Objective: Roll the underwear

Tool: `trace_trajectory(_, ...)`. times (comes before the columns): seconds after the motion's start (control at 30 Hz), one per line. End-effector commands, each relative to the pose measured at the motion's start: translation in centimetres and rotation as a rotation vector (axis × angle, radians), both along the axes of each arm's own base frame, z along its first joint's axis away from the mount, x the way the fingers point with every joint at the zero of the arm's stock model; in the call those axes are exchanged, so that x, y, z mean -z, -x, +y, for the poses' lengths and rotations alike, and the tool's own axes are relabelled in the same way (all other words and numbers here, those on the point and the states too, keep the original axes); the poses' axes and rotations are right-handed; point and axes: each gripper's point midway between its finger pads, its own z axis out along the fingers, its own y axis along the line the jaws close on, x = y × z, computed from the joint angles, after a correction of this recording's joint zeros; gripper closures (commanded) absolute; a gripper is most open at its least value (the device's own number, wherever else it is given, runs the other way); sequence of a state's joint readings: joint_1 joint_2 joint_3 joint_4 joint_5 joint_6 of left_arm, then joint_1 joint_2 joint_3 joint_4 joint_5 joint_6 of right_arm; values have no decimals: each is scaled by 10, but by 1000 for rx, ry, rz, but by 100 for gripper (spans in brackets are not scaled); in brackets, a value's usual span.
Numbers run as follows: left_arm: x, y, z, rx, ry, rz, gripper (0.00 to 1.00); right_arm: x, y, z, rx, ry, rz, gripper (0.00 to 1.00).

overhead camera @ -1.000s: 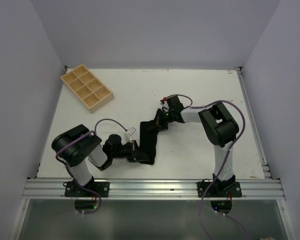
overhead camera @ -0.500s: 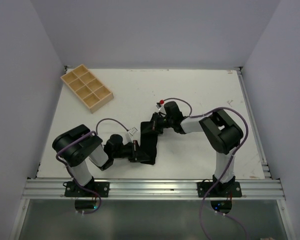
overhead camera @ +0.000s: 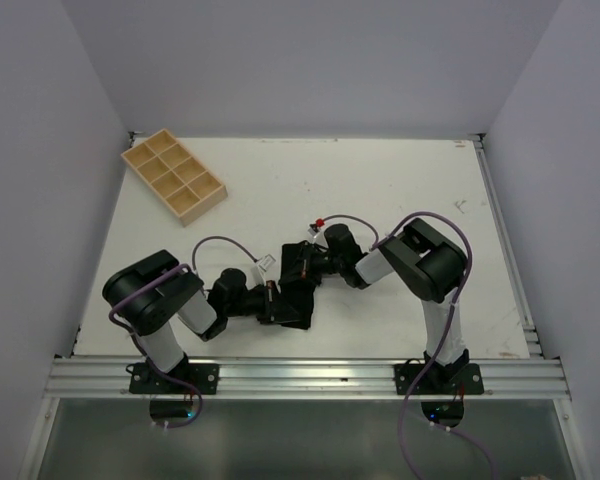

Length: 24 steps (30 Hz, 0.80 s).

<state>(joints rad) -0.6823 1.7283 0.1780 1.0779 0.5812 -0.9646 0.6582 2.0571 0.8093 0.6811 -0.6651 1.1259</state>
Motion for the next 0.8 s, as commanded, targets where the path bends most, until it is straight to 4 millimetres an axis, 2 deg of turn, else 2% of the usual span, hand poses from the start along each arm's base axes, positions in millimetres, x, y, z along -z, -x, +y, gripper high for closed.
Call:
trace_trajectory(0.0,39,6,22,-41,-163,32,100,20,-7,-9,45,47,-36,100)
trace_trajectory(0.13,43,9,25,-43,-179,45,100,30,-1,-11,26,62,-20,100)
trace_trajectory(0.27,50,12,29,-45,-212,52,100,34,-4,-17,30,69,-14,100)
trace_trajectory(0.4,53,16,31,-51,-213,67,100,22,-26,-28,81,60,-23,100)
trace_trajectory(0.77,58,19,28,-48,-225,81,100,19,-49,-33,59,84,-20,100)
